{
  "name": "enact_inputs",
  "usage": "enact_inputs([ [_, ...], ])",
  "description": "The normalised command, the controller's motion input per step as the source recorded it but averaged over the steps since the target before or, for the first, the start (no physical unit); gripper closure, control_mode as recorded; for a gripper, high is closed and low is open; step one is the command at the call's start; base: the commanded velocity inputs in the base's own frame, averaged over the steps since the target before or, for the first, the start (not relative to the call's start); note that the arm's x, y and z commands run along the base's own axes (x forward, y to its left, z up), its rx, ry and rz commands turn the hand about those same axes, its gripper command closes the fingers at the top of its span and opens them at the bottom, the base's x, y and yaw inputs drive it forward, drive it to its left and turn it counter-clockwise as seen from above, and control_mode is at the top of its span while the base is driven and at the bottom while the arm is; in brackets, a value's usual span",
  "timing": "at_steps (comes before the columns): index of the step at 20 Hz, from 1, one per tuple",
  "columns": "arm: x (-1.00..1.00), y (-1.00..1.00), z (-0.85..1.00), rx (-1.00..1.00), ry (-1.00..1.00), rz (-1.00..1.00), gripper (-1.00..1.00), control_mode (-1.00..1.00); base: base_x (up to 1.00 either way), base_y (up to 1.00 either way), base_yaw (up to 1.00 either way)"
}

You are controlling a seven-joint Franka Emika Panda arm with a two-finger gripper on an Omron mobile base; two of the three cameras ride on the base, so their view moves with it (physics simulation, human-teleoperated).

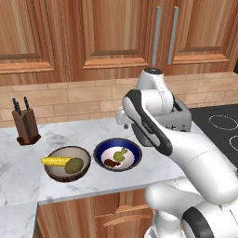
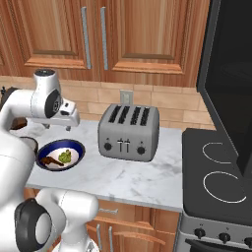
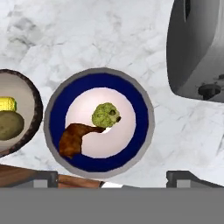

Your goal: Place the bowl containing the potato and corn in the microwave. Close the microwave door and press the start button to microwave the meal.

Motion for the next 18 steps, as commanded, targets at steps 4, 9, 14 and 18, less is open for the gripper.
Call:
enact_inputs([
  [4, 0.16, 0.54, -0.43, 0.05, 0.08, 0.11, -1.00, -1.00, 0.00, 0.00, 0.00],
  [9, 0.28, 0.67, -0.47, 0.04, 0.08, 0.13, -1.00, -1.00, 0.00, 0.00, 0.00],
  [14, 0.19, 0.72, -0.48, 0.01, 0.02, 0.14, -1.00, -1.00, 0.00, 0.00, 0.00],
  [18, 0.14, 0.67, -0.30, 0.00, 0.00, 0.12, -1.00, -1.00, 0.00, 0.00, 0.00],
])
